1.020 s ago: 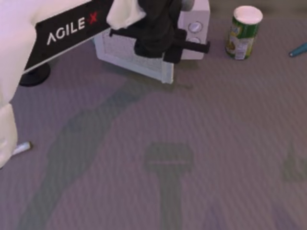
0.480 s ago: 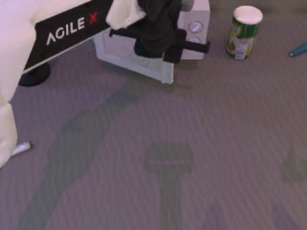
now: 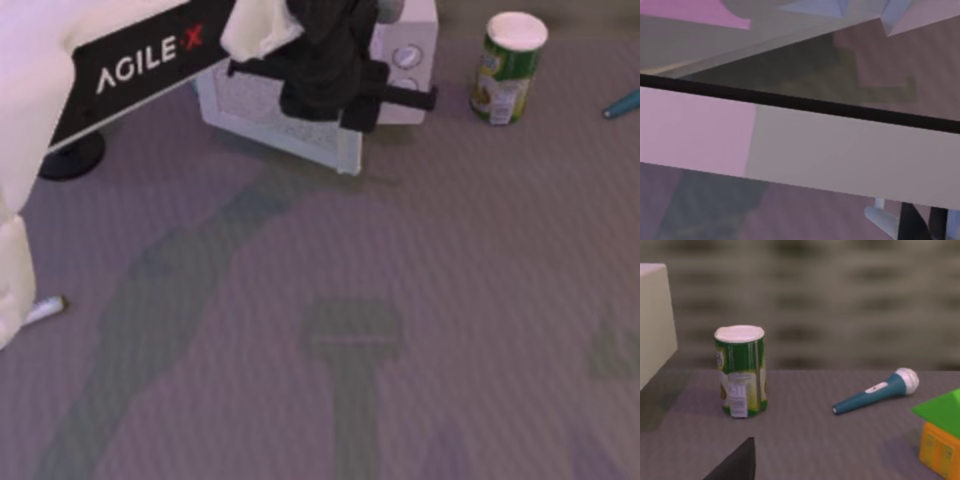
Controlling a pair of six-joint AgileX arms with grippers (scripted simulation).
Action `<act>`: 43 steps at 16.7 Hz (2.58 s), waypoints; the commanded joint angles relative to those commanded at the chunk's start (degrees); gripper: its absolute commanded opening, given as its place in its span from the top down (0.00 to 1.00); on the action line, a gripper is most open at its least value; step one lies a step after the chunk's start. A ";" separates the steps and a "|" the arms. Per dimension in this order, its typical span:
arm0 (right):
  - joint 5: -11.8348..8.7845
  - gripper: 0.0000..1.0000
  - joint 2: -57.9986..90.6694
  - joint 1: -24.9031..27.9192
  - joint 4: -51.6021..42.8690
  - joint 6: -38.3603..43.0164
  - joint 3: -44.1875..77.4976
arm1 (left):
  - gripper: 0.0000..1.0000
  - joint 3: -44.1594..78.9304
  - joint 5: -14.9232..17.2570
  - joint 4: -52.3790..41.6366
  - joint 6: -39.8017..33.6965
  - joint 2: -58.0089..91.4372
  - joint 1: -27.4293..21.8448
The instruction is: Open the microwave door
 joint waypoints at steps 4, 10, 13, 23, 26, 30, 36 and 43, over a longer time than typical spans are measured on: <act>0.00 0.00 0.00 0.00 0.00 0.00 0.00 | 1.00 -1.07 0.67 0.45 0.50 -0.45 -0.20; 0.00 0.00 0.00 0.00 0.00 0.00 0.00 | 1.00 -8.23 3.69 3.68 6.57 -5.37 1.36; 0.00 0.00 0.00 0.00 0.00 0.00 0.00 | 1.00 -8.56 3.82 3.80 6.84 -5.55 1.42; 0.00 0.00 0.00 0.00 0.00 0.00 0.00 | 1.00 -8.56 3.82 3.80 6.84 -5.55 1.42; 0.00 0.00 0.00 0.00 0.00 0.00 0.00 | 1.00 -8.56 3.82 3.80 6.84 -5.55 1.42; 0.00 0.00 0.00 0.00 0.00 0.00 0.00 | 1.00 -8.56 3.82 3.80 6.84 -5.55 1.42; 0.00 0.00 0.00 0.00 0.00 0.00 0.00 | 1.00 -8.76 4.16 3.79 6.60 -5.34 1.05; 0.00 0.00 0.00 0.00 0.00 0.00 0.00 | 1.00 -14.92 7.72 6.10 13.53 -9.98 3.17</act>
